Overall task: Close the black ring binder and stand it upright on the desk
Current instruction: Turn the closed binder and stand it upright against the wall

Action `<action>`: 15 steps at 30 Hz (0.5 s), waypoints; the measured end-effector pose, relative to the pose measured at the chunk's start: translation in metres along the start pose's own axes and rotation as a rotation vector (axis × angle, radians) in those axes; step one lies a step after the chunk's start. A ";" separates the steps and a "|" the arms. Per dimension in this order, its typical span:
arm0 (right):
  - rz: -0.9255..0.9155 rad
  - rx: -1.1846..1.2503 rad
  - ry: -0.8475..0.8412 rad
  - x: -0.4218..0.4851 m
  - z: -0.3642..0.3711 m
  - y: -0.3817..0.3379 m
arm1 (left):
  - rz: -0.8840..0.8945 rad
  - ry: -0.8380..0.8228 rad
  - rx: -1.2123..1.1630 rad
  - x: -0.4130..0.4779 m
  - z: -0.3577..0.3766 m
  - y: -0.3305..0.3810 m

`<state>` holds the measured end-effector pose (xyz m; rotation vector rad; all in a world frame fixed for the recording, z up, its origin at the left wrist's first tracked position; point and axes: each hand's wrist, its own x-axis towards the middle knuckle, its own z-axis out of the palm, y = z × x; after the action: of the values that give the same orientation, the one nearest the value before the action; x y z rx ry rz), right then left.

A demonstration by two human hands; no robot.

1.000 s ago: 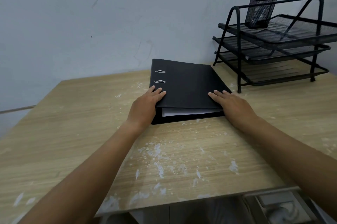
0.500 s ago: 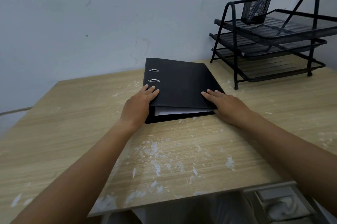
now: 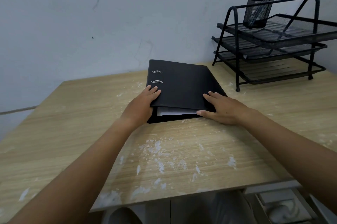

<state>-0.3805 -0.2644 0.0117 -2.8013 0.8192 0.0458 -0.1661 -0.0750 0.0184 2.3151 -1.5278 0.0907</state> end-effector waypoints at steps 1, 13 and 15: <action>0.004 0.009 -0.004 0.000 -0.001 -0.001 | 0.001 -0.023 -0.043 -0.002 -0.002 0.000; -0.027 0.119 0.026 0.011 -0.009 -0.021 | -0.057 0.014 -0.287 0.001 -0.014 -0.002; -0.037 0.115 0.025 0.020 -0.011 -0.025 | -0.100 0.036 -0.324 0.012 -0.017 -0.005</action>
<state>-0.3506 -0.2568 0.0259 -2.7126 0.7507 -0.0409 -0.1540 -0.0779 0.0362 2.1138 -1.2975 -0.1317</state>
